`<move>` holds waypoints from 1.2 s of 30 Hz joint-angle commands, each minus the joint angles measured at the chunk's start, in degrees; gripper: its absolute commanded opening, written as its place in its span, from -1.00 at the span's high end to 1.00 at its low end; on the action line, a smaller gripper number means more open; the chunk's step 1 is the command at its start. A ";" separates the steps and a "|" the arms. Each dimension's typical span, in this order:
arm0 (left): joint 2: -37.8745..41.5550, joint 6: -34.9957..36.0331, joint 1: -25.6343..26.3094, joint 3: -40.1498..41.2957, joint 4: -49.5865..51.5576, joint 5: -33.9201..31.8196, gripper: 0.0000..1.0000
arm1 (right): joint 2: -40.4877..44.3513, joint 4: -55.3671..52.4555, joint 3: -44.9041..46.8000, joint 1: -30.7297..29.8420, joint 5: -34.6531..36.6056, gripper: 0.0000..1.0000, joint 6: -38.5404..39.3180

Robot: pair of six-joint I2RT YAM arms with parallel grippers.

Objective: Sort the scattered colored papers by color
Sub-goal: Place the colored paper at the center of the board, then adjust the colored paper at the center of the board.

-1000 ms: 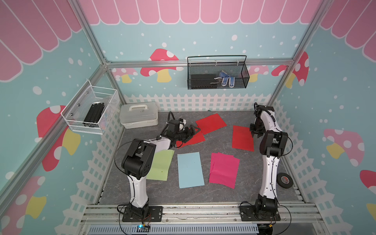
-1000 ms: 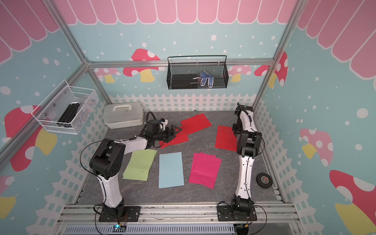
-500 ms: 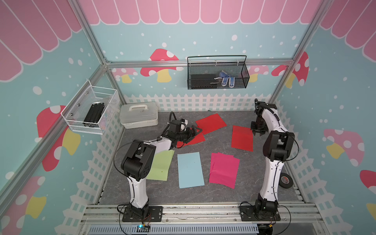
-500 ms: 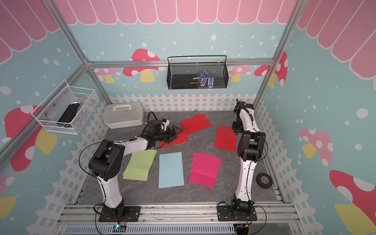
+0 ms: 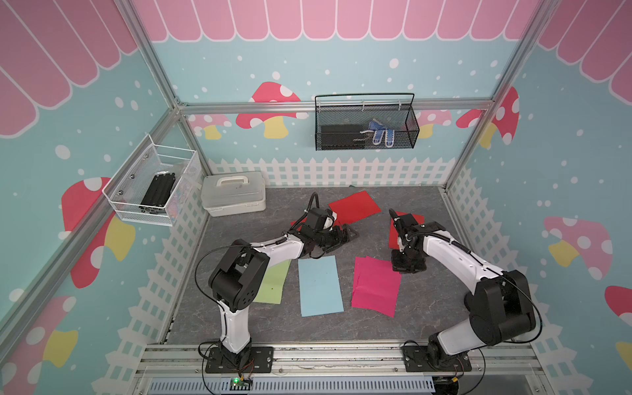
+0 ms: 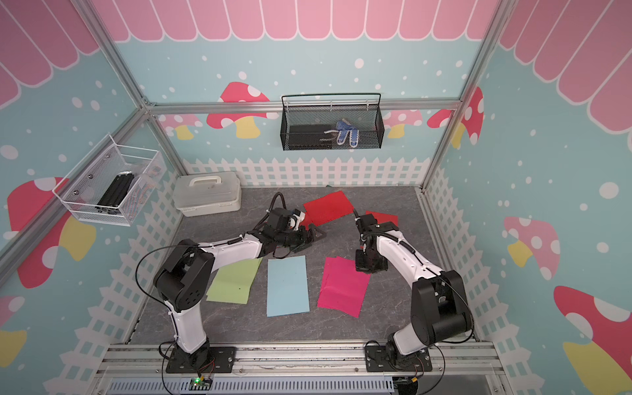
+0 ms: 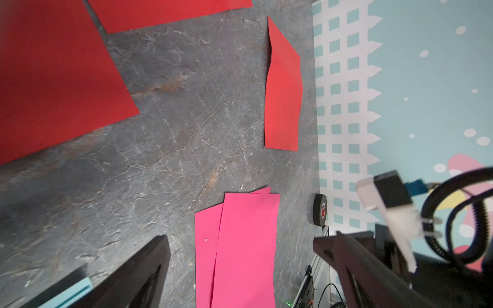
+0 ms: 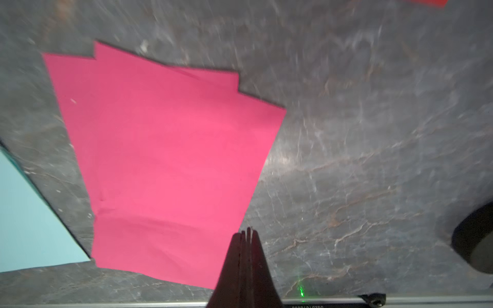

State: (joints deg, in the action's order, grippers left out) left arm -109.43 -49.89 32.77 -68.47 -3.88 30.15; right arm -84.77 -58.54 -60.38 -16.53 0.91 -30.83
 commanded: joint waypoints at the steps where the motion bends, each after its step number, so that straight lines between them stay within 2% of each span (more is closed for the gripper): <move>1: -1.98 0.72 0.97 -2.22 1.76 -1.49 -0.96 | 3.82 1.77 2.07 0.41 3.73 1.00 -3.55; 11: -4.65 -1.25 3.98 -3.23 0.66 -1.83 -0.96 | -0.70 8.76 8.20 0.54 2.28 1.00 -4.98; 25: -7.42 -3.15 5.54 -4.01 -1.60 -1.32 -0.96 | -0.61 15.55 16.88 0.71 -2.40 1.00 -7.20; 36: -9.91 -5.46 7.21 -4.42 -3.98 -1.05 -0.96 | -4.23 17.85 16.03 0.71 -3.27 1.00 -6.69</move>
State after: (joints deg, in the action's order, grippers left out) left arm -117.56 -53.98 39.29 -71.53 -6.35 29.19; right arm -86.04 -43.92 -44.77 -16.05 -0.84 -36.73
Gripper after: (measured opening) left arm 0.981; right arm 0.047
